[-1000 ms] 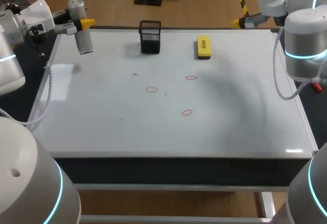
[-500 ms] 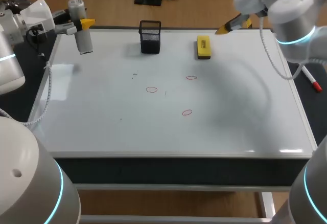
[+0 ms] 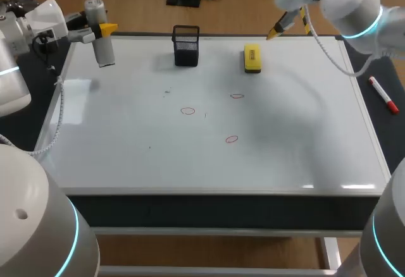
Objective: Pick up the inspection probe, press it on each red-marked spot on the whiteboard one by one, put down the probe, pick up the eraser, and wipe off all the red marks.
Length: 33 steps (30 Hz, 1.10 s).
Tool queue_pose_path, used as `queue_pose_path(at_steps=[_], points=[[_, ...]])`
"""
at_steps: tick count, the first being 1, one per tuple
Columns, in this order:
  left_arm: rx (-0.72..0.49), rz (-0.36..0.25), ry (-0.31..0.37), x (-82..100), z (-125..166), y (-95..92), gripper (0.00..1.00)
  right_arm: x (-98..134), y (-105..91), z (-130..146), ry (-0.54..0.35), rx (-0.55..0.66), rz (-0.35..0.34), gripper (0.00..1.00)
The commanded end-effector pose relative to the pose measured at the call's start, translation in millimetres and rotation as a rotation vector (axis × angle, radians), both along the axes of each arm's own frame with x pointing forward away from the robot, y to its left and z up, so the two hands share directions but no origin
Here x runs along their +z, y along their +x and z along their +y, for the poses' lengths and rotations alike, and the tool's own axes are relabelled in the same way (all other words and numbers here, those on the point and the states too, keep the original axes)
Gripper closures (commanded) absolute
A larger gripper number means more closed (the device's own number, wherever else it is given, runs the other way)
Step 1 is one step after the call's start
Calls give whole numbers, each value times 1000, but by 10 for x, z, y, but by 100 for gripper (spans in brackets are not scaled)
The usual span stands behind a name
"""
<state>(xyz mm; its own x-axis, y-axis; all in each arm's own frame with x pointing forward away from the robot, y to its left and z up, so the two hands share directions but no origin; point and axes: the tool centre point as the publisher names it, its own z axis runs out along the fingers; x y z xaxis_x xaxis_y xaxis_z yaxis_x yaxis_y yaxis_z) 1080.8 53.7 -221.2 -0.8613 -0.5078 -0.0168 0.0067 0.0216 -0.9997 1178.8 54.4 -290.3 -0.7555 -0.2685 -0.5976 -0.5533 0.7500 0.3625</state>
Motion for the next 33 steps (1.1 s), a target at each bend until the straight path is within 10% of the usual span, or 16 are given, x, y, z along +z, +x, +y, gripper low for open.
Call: queue_pose_path(at_steps=[1, 11, 33], points=[[1, -3, -2, -1, -4, 4, 100, 55, 4, -3, -463, 355, 23, 0], [1, -3, -2, -1, -4, 4, 100, 55, 4, -3, -463, 355, 23, 0], [1, -3, -2, -1, -4, 4, 100, -662, 87, 282, -718, 784, 48, 0]])
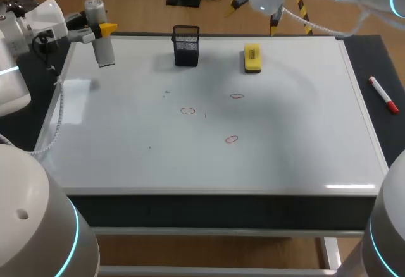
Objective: Pick up the inspection probe, press it on each red-marked spot on the whiteboard one by one, put down the probe, pick up the eraser, and wipe off all the red marks.
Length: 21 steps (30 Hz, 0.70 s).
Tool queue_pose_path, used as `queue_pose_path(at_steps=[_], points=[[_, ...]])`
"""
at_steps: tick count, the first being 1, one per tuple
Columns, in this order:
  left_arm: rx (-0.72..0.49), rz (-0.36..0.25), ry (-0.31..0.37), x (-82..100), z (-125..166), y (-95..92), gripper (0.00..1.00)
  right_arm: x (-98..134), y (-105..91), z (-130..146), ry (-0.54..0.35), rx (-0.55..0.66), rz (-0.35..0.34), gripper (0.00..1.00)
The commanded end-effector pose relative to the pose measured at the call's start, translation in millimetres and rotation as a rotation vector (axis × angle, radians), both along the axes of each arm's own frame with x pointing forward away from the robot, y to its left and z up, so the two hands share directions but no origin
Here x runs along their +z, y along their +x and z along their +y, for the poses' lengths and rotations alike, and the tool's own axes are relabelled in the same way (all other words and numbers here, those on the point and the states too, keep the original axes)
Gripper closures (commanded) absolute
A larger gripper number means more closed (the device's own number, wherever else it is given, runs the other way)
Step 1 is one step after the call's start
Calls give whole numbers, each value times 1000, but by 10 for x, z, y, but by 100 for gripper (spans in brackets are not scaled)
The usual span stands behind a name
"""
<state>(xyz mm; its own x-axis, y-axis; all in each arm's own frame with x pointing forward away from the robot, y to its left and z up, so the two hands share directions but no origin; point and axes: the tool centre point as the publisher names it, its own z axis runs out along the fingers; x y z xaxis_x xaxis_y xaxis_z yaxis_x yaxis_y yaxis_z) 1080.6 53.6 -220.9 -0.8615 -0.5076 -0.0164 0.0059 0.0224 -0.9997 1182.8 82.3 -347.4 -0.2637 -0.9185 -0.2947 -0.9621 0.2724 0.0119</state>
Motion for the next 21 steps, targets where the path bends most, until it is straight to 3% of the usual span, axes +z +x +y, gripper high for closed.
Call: queue_pose_path(at_steps=[1, 12, 21], points=[[2, -4, -2, -4, -4, 6, 100, -121, 32, -10, -224, 42, 55, 0], [2, -4, -2, -4, -4, 6, 100, -248, -126, -199, -176, 112, 75, 0], [2, -4, -2, -4, -4, 6, 100, -429, -229, -288, -189, 151, 87, 0]])
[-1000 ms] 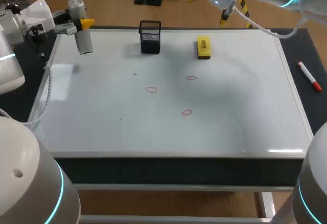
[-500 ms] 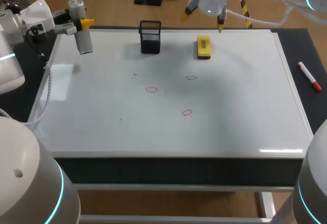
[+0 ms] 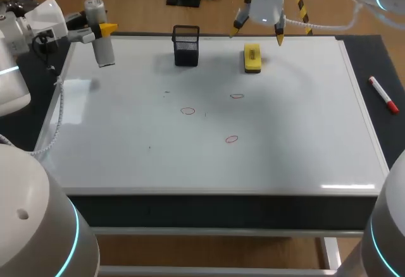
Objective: Pick up the inspection probe, press it on each red-marked spot on the whiteboard one by one, put down the probe, pick up the eraser, and wipe off all the red marks.
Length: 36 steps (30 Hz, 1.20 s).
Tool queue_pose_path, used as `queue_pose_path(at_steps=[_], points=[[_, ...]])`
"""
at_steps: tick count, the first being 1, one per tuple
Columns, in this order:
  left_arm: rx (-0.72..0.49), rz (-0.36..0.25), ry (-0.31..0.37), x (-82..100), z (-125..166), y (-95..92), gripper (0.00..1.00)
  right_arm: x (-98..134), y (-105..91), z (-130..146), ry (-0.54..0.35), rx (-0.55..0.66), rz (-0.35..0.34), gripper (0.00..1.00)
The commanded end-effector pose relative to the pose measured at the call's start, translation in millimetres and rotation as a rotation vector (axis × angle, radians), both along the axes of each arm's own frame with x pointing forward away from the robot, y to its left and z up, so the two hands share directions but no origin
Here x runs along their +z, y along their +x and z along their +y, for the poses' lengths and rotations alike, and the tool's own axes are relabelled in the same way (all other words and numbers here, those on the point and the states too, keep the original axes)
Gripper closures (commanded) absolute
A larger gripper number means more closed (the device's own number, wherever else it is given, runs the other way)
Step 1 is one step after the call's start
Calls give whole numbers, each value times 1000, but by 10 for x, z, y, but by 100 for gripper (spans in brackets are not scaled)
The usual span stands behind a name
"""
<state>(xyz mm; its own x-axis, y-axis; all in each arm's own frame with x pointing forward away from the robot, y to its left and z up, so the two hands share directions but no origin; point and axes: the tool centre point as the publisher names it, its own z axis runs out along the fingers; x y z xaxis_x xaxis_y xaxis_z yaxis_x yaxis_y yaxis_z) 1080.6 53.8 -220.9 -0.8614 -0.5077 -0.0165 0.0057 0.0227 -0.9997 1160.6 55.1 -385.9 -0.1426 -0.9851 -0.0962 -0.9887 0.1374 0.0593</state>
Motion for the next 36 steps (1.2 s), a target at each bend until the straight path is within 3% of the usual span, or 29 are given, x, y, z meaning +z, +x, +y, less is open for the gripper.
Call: queue_pose_path(at_steps=[1, 15, 36], points=[[1, -4, -3, -5, -5, 6, 100, -65, -13, -21, 1, 7, 0, 0], [1, -4, -3, -5, -5, 6, 100, -255, -123, 0, -1, 134, 5, 0], [1, -4, -3, -5, -5, 6, 100, -426, -146, 32, -55, 149, 16, 3]])
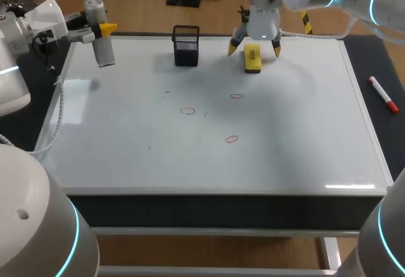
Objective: Pick up the inspection probe, press it on each red-marked spot on the whiteboard one by one, put down the probe, pick up the eraser, and wipe off all the red marks.
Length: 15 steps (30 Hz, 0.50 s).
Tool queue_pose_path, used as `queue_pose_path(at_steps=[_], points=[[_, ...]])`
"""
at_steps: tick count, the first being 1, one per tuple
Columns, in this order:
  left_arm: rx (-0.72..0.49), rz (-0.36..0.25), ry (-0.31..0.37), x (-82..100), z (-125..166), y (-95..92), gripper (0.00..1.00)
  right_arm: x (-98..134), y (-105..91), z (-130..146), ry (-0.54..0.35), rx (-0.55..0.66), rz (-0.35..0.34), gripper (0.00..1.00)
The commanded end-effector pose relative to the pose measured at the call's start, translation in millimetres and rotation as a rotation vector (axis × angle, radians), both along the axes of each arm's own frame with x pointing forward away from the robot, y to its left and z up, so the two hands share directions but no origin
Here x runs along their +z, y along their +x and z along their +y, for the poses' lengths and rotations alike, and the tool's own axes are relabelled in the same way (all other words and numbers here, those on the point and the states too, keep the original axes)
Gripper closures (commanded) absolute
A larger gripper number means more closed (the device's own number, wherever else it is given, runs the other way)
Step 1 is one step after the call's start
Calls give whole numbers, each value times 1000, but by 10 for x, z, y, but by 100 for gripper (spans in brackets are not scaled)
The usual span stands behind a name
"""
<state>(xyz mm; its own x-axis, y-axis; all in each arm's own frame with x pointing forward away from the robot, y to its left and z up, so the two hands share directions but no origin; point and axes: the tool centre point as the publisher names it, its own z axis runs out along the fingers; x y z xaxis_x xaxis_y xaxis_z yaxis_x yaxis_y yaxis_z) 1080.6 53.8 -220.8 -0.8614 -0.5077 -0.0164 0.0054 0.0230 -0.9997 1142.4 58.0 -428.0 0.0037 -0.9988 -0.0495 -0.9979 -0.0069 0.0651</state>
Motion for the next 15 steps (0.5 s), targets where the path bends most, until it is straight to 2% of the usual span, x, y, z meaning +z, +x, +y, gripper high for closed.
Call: queue_pose_path(at_steps=[1, 4, 5, 6, 7, 8, 15], points=[[1, -5, -3, -6, -6, 6, 100, -7, 39, -1, -10, 0, 7, 13], [1, -5, -3, -6, -6, 6, 100, -13, 44, -8, -13, -2, 8, 52], [1, -5, -3, -6, -6, 6, 100, -13, 44, -9, -14, -2, 9, 56], [1, -5, -3, -6, -6, 6, 100, -13, 44, -11, -14, -4, 10, 71], [1, -5, -3, -6, -6, 6, 100, -11, 44, -13, -14, -4, 10, 95], [1, -5, -3, -6, -6, 6, 100, 5, 45, -20, -14, -6, 9, 100], [1, -5, -3, -6, -6, 6, 100, 171, 38, -23, -29, -16, -12, 100]])
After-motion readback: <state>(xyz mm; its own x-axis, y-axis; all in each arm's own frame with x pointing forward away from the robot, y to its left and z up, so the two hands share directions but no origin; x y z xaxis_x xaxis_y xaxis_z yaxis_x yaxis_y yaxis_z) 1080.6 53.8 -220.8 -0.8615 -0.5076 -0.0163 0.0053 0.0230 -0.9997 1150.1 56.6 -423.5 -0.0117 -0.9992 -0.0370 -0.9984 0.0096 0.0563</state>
